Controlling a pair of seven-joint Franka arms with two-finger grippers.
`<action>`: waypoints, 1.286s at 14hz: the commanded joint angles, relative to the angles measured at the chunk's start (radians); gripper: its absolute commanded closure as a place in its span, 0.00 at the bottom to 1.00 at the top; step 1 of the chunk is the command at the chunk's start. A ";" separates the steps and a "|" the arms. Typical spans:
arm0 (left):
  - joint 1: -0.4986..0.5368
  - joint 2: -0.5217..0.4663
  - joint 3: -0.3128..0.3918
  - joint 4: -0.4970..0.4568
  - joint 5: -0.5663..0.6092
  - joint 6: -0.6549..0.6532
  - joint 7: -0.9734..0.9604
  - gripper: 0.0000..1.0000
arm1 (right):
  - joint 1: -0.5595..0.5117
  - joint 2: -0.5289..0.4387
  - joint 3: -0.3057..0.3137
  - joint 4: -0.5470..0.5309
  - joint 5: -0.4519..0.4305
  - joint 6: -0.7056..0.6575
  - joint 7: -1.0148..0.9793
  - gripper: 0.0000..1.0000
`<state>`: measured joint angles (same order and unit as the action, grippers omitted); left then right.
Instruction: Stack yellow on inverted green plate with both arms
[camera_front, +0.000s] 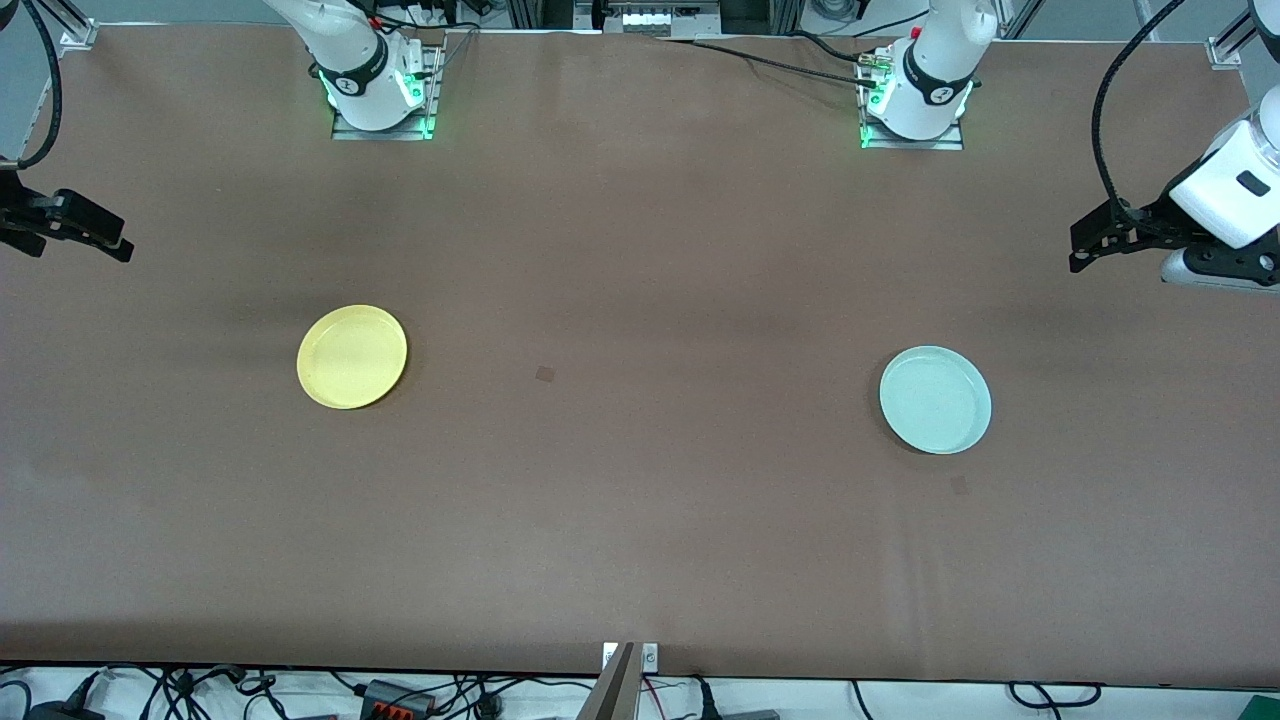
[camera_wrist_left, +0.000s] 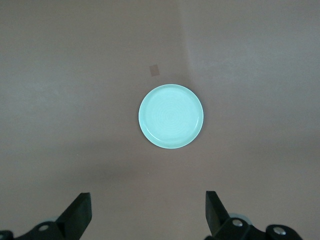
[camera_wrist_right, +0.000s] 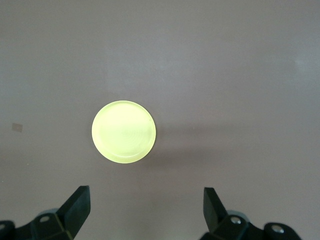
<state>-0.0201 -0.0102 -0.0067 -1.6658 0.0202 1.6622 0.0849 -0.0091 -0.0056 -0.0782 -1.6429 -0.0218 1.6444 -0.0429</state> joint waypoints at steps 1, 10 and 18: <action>0.008 -0.010 -0.007 0.011 -0.019 -0.021 0.021 0.00 | -0.008 -0.004 0.006 -0.002 -0.006 -0.008 0.001 0.00; 0.008 -0.010 -0.007 0.011 -0.013 -0.021 0.015 0.00 | -0.011 0.001 0.006 0.000 -0.006 0.009 0.000 0.00; 0.006 -0.008 -0.007 0.011 -0.016 -0.022 0.006 0.00 | -0.015 0.003 0.006 0.001 -0.006 0.009 0.000 0.00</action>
<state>-0.0201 -0.0102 -0.0071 -1.6658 0.0202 1.6614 0.0849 -0.0135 0.0015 -0.0790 -1.6431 -0.0218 1.6511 -0.0429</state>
